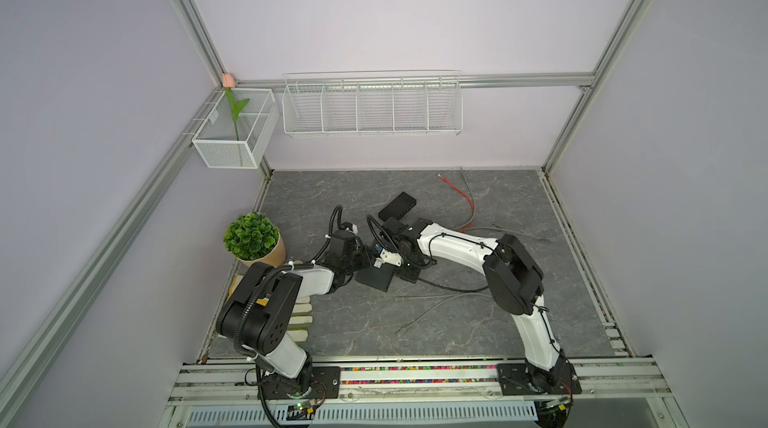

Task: Insert the plug into the switch port

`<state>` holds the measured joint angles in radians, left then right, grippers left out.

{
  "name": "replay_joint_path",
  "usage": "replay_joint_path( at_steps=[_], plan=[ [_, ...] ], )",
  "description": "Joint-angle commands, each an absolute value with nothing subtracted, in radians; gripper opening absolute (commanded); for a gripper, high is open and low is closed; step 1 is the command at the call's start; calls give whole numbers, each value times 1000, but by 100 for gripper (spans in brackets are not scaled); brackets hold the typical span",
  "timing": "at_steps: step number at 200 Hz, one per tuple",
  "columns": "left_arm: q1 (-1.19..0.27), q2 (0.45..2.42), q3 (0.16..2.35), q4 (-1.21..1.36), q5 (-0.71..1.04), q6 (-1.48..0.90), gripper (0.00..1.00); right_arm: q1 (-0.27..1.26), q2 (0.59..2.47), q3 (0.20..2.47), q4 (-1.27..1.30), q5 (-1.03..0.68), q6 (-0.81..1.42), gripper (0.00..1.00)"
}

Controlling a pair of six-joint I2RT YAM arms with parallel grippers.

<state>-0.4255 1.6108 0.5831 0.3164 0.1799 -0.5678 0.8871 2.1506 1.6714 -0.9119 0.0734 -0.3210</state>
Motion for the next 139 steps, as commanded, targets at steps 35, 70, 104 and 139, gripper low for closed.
replay_joint_path(
  at_steps=[35, 70, 104, 139],
  plan=[
    [-454, 1620, 567, 279, 225, -568, 33, 895, 2108, 1657, -801, 26, -306, 7],
    [-454, 1624, 557, 282, 228, -564, 33, 893, 2099, 1650, -756, 20, -297, 7],
    [-456, 1625, 546, 294, 241, -564, 32, 890, 2060, 1595, -669, 4, -290, 7],
    [-457, 1628, 541, 306, 255, -566, 32, 887, 2016, 1543, -580, -34, -291, 7]
  ],
)
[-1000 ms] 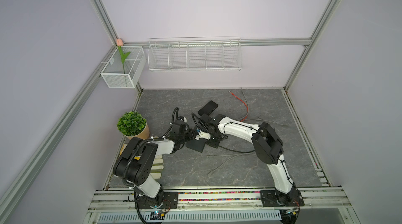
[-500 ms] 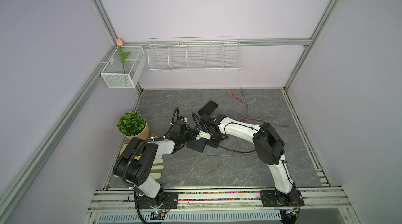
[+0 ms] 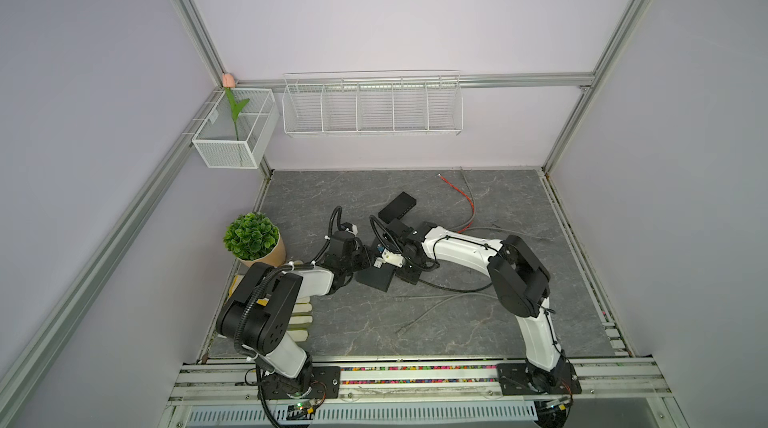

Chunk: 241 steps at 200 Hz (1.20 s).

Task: Insert the plug into the switch port

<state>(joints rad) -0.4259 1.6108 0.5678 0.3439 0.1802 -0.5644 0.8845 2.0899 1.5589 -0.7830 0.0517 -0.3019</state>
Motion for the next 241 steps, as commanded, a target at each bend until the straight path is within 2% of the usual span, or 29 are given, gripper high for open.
replay_joint_path(
  at_steps=[1, 103, 241],
  plan=[
    [-457, 1628, 541, 306, 255, -566, 32, 887, 2016, 1541, -579, -35, -290, 7],
    [-481, 1685, 534, 381, 309, -592, 31, 890, 2011, 1499, -467, -112, -268, 7],
    [-543, 1694, 528, 389, 272, -600, 30, 888, 2023, 1543, -448, -121, -261, 7]
  ],
)
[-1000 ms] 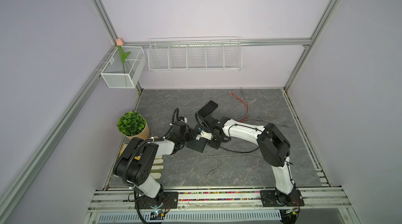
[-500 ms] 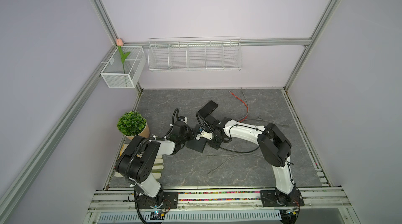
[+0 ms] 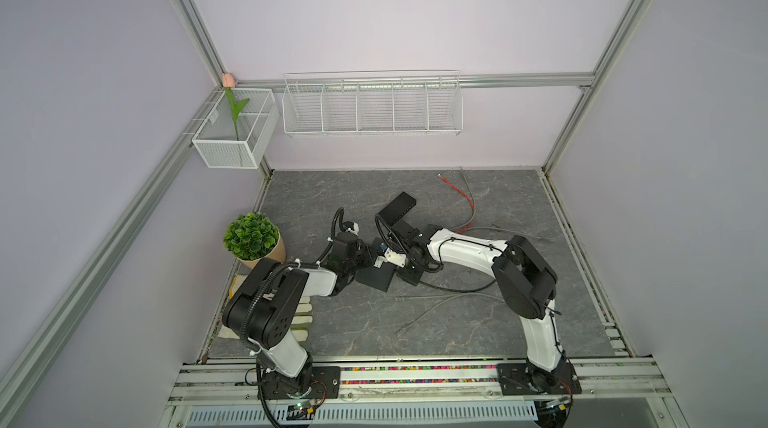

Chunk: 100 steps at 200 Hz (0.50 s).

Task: Insert the plug into the switch port

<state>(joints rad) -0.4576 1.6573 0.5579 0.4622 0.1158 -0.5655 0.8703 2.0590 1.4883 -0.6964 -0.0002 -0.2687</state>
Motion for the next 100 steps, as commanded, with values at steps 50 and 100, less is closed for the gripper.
replay_joint_path(
  at_steps=[50, 100],
  plan=[
    [-569, 1683, 514, 403, 255, -612, 30, 884, 2032, 1554, -430, -135, -244, 7],
    [-595, 1712, 509, 443, 254, -629, 30, 883, 2042, 1571, -418, -156, -229, 7]
  ],
)
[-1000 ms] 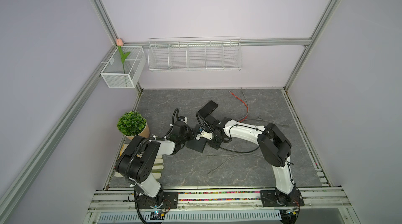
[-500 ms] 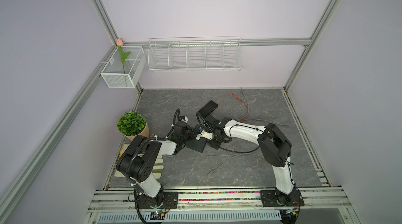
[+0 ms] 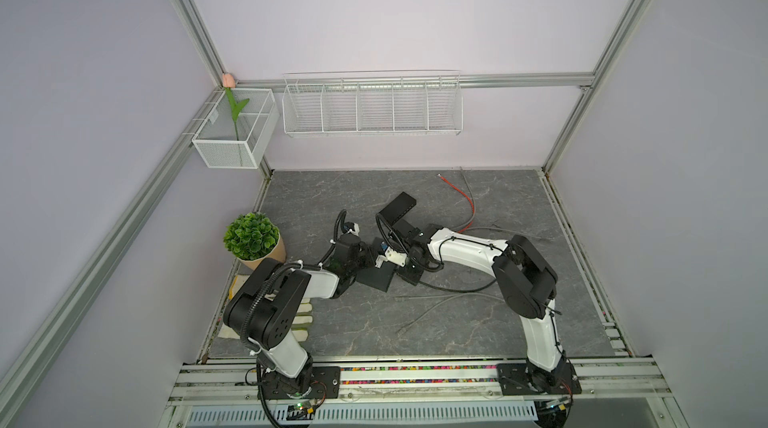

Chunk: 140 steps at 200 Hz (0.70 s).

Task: Insert the plug into the switch port

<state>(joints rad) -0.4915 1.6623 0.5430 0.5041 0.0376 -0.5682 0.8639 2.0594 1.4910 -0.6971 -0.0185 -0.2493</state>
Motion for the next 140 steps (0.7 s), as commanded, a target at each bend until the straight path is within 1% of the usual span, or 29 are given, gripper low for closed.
replay_joint_path(
  at_steps=[1, 97, 140],
  plan=[
    [-595, 1712, 509, 444, 255, -629, 30, 883, 2043, 1572, -418, -156, -229, 7],
    [-614, 1723, 491, 486, 259, -647, 29, 875, 2113, 1654, -436, -196, -218, 7],
    [-627, 1732, 485, 503, 259, -656, 29, 874, 2117, 1666, -420, -207, -210, 7]
  ],
)
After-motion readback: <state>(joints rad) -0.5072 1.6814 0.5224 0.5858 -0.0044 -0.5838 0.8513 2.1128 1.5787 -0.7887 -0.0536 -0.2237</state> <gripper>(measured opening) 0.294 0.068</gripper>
